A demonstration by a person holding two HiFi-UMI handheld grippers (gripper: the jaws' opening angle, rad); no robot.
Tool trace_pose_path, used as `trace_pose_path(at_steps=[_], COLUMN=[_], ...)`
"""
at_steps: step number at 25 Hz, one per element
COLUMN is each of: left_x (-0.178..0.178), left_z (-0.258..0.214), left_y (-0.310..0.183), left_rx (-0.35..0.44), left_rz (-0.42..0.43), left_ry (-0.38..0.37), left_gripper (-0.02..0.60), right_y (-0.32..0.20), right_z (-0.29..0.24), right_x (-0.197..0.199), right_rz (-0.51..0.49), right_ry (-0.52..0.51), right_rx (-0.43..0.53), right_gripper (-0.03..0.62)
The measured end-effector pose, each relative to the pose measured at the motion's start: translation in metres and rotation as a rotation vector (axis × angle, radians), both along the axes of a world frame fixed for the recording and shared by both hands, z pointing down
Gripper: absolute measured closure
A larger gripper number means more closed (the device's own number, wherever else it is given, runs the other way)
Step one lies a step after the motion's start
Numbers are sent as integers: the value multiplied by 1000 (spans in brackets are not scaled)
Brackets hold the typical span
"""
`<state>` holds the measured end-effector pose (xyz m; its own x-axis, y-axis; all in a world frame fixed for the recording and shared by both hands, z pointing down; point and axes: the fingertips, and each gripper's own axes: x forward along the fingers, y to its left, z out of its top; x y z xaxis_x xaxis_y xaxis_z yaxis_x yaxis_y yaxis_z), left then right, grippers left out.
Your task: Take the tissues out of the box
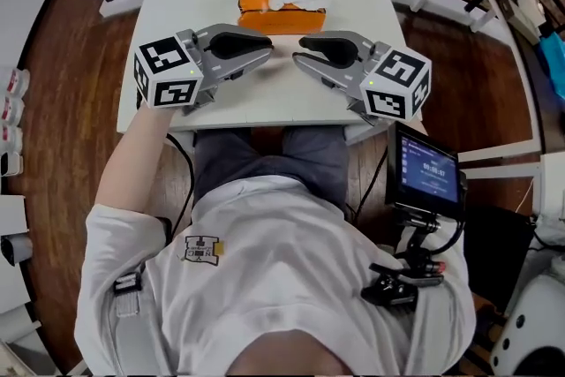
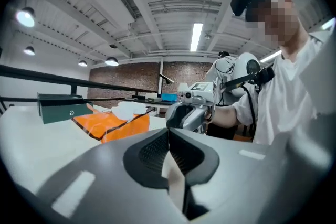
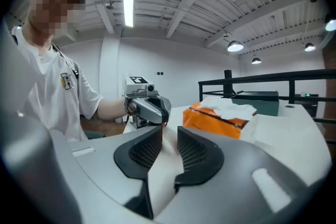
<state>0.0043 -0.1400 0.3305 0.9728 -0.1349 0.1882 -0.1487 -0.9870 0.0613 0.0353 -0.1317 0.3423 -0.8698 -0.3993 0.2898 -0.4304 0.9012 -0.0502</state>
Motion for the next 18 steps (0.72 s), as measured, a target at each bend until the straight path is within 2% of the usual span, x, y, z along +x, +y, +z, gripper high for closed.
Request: trace_pose_path(at_steps=[1,2,3,18], left_x=[-1,-3,-4,-5], left_z=[-1,-4,-5,-4], left_y=[0,0,-1,0], left_rx=[-17,-24,-24,-18], left_rz=[-7,-16,-25,-32], left_ry=[8,19,27,35], left_gripper=[581,581,581,581], right_y=[2,3,5,8], right_z=[-2,-4,-5,-2], right_x=[-3,-7,-9,-11], right_rz=[-14,-26,-36,-50], right_ry=[-18,-35,-49,-56], right_rx=[-9,-16,-21,-35], right_gripper=[524,581,594,594])
